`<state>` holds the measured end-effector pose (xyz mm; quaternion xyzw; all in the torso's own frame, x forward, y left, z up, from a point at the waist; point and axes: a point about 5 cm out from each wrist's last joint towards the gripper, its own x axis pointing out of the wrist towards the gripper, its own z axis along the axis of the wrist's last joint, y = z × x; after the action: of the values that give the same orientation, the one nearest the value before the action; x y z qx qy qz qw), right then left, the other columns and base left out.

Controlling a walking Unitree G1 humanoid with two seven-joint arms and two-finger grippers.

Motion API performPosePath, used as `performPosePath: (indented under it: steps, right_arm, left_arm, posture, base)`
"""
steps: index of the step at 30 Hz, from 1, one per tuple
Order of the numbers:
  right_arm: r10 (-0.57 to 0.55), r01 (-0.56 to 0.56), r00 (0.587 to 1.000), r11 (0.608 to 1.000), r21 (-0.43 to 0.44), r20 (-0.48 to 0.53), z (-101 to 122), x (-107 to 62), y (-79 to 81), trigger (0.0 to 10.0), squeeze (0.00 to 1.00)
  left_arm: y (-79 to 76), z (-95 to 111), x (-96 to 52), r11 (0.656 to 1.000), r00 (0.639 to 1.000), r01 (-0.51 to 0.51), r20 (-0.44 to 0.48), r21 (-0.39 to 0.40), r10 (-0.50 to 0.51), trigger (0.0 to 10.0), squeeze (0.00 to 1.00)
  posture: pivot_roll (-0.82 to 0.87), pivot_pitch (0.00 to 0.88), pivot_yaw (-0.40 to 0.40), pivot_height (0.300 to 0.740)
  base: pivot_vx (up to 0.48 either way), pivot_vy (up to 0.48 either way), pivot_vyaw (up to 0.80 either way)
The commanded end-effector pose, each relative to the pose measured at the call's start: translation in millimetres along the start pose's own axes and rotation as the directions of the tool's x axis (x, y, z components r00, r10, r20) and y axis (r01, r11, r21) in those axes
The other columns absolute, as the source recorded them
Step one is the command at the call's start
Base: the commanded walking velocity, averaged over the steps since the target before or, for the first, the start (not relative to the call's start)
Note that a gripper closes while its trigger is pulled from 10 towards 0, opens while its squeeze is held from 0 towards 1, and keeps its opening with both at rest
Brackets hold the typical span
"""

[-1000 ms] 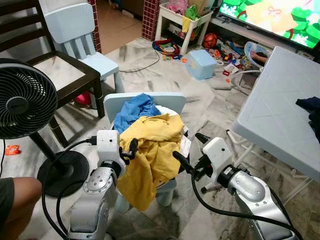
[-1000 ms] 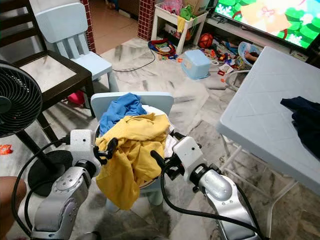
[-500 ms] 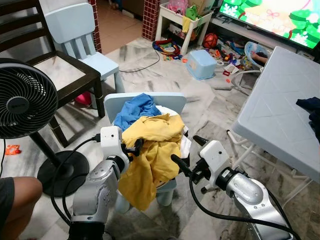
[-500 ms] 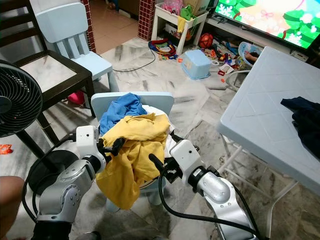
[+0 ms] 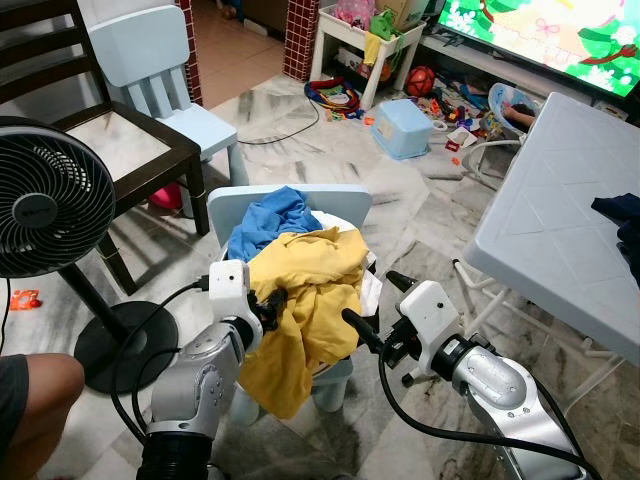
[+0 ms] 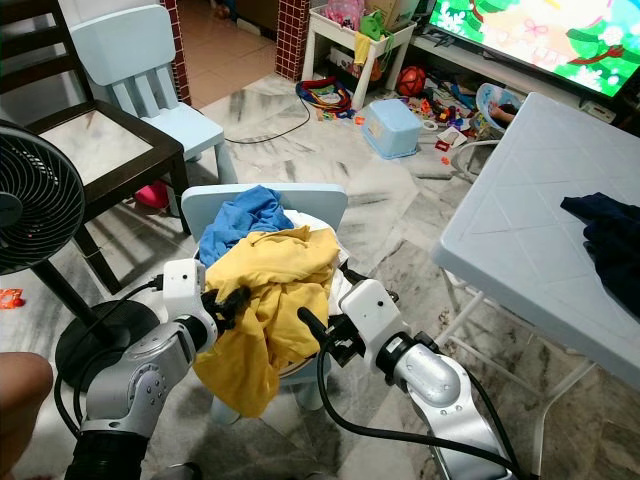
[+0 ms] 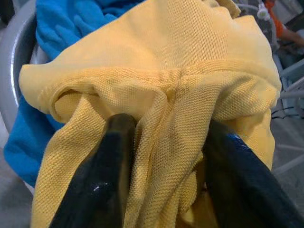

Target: Hang hanger

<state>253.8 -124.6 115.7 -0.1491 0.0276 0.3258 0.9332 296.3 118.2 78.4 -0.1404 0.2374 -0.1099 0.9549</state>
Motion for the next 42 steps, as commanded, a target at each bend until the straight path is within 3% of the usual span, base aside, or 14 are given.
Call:
performPosePath:
  steps: [1, 12, 21, 30, 31, 36, 38, 42]
  right_arm:
    - [0.001, -0.001, 1.0, 1.0, -0.009, 0.002, 0.3, -1.1, -0.1, 10.0, 0.0]
    - [-0.001, 0.001, 1.0, 1.0, -0.011, 0.001, -0.8, -1.5, 1.7, 10.0, 0.0]
    - [0.003, -0.003, 1.0, 1.0, -0.018, 0.006, 0.0, 0.7, -0.1, 10.0, 0.0]
    - [0.005, -0.005, 1.0, 1.0, -0.022, 0.007, -0.4, 1.4, -0.4, 10.0, 0.0]
    - [0.004, -0.004, 1.0, 1.0, -0.023, 0.007, -0.5, 1.1, -0.7, 10.0, 0.0]
    - [0.002, -0.002, 1.0, 1.0, -0.025, 0.005, -1.0, 0.7, -1.5, 10.0, 0.0]
    - [0.003, -0.003, 1.0, 1.0, -0.025, 0.006, -1.1, 0.8, -1.7, 10.0, 0.0]
    - [0.009, -0.008, 1.0, 1.0, -0.027, 0.005, -1.5, 1.3, -1.4, 10.0, 0.0]
  left_arm:
    - [-4.4, -2.3, 3.1, 1.0, 0.999, 0.023, -0.033, 0.017, -0.023, 0.0, 0.0]
    - [3.3, -2.3, 4.4, 0.997, 1.0, -0.012, -0.014, 0.07, 0.013, 0.0, 0.0]
    - [-0.6, 15.4, 0.3, 0.994, 0.988, -0.074, 0.14, 0.086, 0.062, 0.0, 0.0]
    - [-9.2, 15.8, -2.7, 0.996, 0.972, -0.069, 0.23, 0.061, 0.054, 0.0, 0.0]
    - [-12.8, 21.4, -5.1, 0.993, 0.956, -0.075, 0.29, 0.093, 0.045, 0.0, 0.0]
    - [-19.3, 31.8, -10.3, 0.978, 0.916, -0.109, 0.4, 0.18, 0.028, 0.0, 0.0]
    - [-21.6, 31.6, -11.1, 0.975, 0.913, -0.106, 0.409, 0.195, 0.017, 0.0, 0.0]
    - [-19.4, 15.4, -7.8, 0.982, 0.943, -0.102, 0.331, 0.16, 0.044, 0.0, 0.0]
  posture:
    - [-0.03, 0.135, -0.18, 0.74]
    - [-0.04, 0.13, -0.173, 0.74]
    - [-0.03, 0.122, -0.176, 0.74]
    - [-0.03, 0.115, -0.177, 0.74]
    - [-0.03, 0.113, -0.177, 0.74]
    - [-0.03, 0.111, -0.179, 0.74]
    - [-0.03, 0.11, -0.181, 0.74]
    - [-0.03, 0.112, -0.184, 0.74]
  base:
    - [0.0, 0.0, 0.0]
    - [0.0, 0.0, 0.0]
    - [0.0, 0.0, 0.0]
    - [0.0, 0.0, 0.0]
    - [0.0, 0.0, 0.0]
    - [0.0, 0.0, 0.0]
    - [0.0, 0.0, 0.0]
    - [0.0, 0.0, 0.0]
